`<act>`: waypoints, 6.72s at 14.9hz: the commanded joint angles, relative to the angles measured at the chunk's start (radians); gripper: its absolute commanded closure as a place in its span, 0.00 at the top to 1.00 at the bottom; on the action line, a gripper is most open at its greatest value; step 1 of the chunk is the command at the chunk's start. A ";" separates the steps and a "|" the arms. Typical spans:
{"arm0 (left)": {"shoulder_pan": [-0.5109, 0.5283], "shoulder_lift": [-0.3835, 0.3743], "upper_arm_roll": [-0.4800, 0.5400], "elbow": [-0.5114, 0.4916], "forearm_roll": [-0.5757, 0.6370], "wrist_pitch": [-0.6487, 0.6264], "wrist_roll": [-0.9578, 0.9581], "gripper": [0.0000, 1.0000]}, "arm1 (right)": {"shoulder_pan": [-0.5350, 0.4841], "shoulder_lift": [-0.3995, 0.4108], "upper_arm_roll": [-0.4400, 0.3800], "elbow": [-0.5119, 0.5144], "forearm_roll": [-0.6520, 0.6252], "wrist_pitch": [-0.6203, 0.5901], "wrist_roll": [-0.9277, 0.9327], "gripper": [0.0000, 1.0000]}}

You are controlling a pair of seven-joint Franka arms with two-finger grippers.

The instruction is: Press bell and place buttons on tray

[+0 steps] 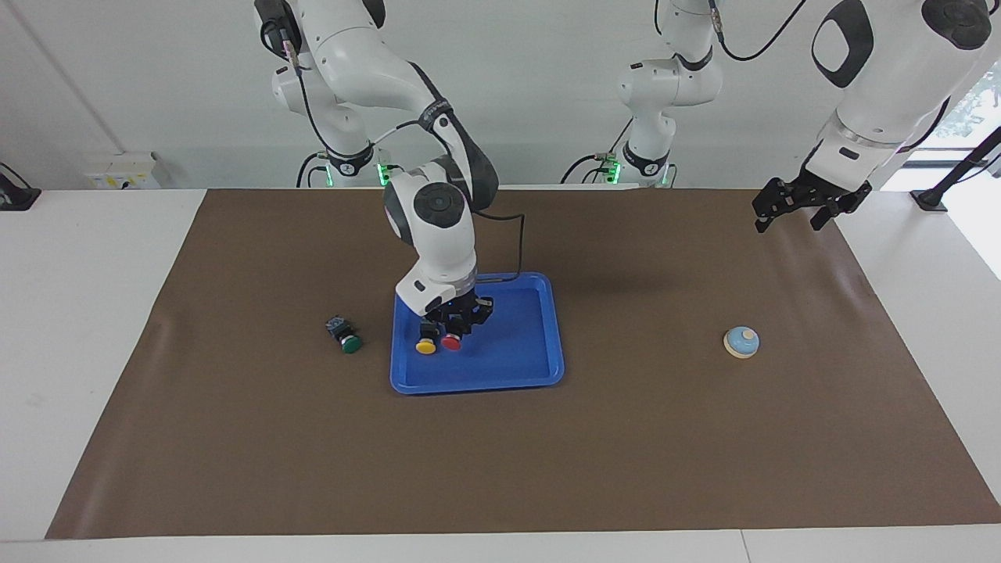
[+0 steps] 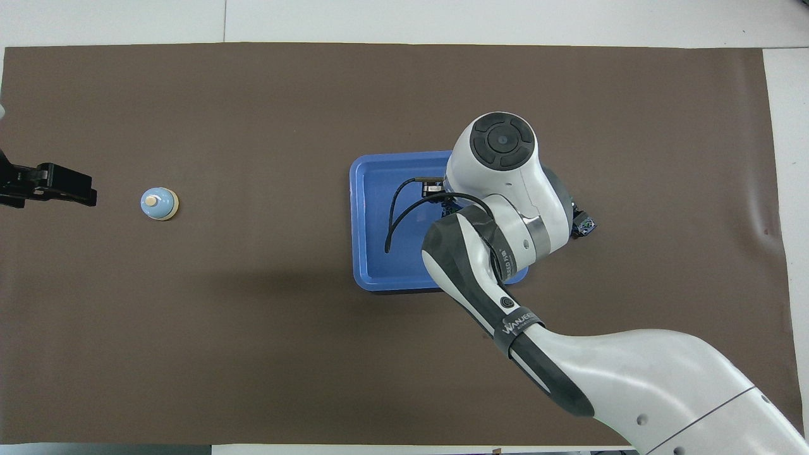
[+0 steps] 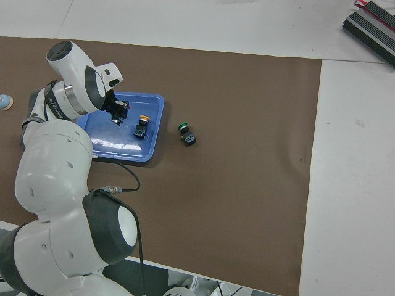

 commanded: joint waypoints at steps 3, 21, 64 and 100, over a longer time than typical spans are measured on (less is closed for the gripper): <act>0.001 -0.001 0.002 0.006 0.008 0.001 -0.009 1.00 | 0.014 0.041 0.006 0.011 0.023 0.076 0.036 0.00; -0.001 -0.001 0.002 0.006 0.008 0.001 -0.009 1.00 | -0.256 -0.107 -0.005 -0.031 -0.020 -0.188 -0.738 1.00; -0.001 -0.001 0.002 0.006 0.008 0.001 -0.009 1.00 | 0.078 0.107 0.004 0.197 0.054 -0.059 0.115 0.00; -0.001 -0.001 0.002 0.006 0.008 0.001 -0.009 1.00 | -0.398 -0.454 -0.008 -0.082 -0.023 -0.430 -0.648 1.00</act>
